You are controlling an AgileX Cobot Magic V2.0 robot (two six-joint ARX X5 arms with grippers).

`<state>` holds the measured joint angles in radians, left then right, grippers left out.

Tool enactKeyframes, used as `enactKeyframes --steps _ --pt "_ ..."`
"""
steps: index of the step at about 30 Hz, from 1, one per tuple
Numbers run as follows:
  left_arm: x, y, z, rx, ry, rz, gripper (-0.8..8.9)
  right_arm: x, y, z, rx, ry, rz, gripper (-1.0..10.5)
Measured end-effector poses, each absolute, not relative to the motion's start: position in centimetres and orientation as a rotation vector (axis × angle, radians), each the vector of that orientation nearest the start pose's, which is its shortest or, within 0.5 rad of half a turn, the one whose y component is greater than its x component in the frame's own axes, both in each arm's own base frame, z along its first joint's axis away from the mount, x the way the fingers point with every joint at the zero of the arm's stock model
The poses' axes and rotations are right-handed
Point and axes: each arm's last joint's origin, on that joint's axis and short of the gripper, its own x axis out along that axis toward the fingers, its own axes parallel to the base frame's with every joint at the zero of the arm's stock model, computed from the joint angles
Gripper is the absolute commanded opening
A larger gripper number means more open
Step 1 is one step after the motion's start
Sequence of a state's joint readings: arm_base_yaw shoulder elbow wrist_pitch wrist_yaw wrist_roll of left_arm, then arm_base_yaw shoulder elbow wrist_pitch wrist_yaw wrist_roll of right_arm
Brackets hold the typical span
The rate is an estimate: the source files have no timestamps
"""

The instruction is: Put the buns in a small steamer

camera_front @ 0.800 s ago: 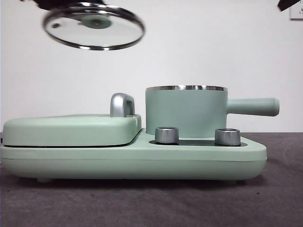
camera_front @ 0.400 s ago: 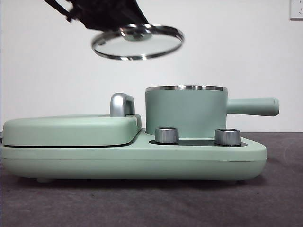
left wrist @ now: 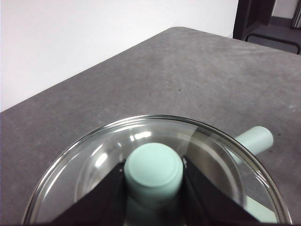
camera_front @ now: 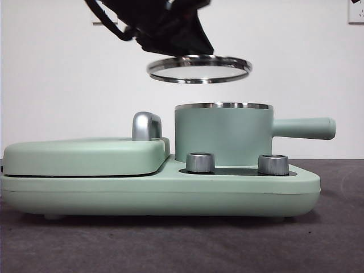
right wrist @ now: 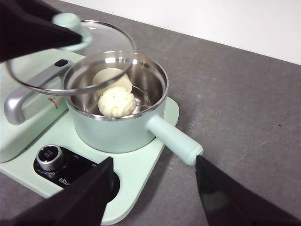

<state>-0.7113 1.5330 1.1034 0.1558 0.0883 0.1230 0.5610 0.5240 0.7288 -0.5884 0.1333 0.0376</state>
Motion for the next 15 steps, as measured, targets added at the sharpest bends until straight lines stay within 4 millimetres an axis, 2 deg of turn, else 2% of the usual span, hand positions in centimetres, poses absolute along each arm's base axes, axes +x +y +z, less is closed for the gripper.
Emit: enactKeyframes --steps 6,15 --pt "28.2 -24.6 27.9 0.228 0.249 -0.814 0.15 9.4 5.5 30.8 -0.094 0.372 0.417 2.8" --pt "29.3 -25.6 27.6 0.218 0.223 -0.828 0.15 9.4 5.4 30.8 -0.095 0.373 0.417 2.8"
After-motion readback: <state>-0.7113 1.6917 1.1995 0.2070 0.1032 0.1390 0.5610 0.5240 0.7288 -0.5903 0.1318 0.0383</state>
